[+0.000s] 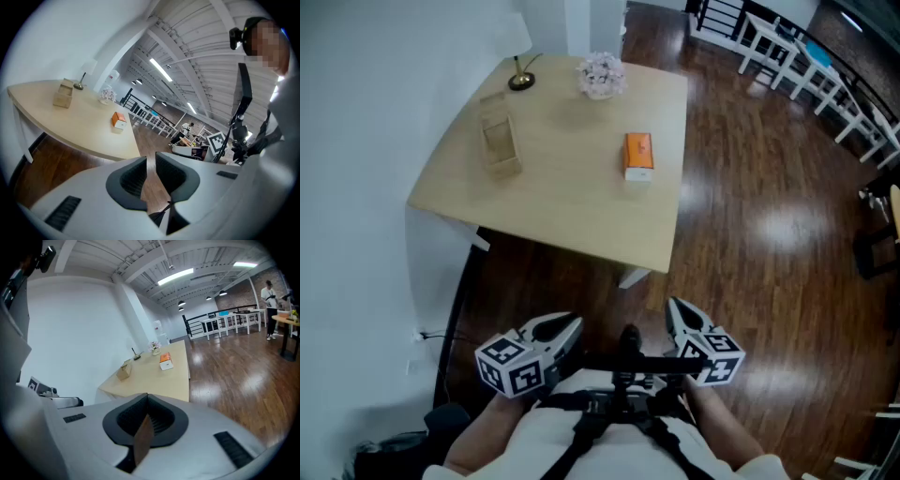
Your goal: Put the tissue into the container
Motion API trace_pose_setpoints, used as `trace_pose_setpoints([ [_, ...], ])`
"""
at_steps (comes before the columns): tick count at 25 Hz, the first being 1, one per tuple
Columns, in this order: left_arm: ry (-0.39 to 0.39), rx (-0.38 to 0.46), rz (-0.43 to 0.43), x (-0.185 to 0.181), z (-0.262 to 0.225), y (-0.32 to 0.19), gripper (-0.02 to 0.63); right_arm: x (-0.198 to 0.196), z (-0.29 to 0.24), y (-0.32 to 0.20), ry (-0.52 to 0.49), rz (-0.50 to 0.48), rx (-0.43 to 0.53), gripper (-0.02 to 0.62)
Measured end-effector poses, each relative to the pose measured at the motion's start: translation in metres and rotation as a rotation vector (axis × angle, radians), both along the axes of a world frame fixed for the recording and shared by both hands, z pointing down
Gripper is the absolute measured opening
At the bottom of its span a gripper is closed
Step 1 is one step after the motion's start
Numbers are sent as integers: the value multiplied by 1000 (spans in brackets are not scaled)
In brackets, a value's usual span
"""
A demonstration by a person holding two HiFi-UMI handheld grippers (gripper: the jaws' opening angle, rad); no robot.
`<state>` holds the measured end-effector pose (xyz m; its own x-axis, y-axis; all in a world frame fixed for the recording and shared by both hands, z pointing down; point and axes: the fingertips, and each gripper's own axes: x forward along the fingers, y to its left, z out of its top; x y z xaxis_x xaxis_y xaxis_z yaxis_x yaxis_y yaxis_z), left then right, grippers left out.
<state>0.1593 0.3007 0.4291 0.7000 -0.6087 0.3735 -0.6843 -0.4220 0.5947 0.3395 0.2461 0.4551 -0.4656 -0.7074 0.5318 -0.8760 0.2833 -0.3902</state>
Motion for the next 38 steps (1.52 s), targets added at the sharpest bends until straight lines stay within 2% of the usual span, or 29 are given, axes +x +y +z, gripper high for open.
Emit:
trace_pose_setpoints([
  [5,21,48,-11,-21,0,-16,57,-7,-7,-27,-1,18,22,6],
  [12,33,51,-12,-48,1,-1,57,-28,-3,-22,0,41,37,6],
  [19,42,70,-60,-83,-5,1,57,-59,-6,-31,-13,23,46,6],
  [26,40,62,-67,-90,-7,-12,57,-71,-5,-47,-14,6,43,6],
  [32,14,67,-85,-91,-7,-42,57,-70,-1,-87,-6,-1,42,6],
  [38,-21,74,-133,-97,-16,-93,57,-69,-3,-155,-43,-22,57,6],
])
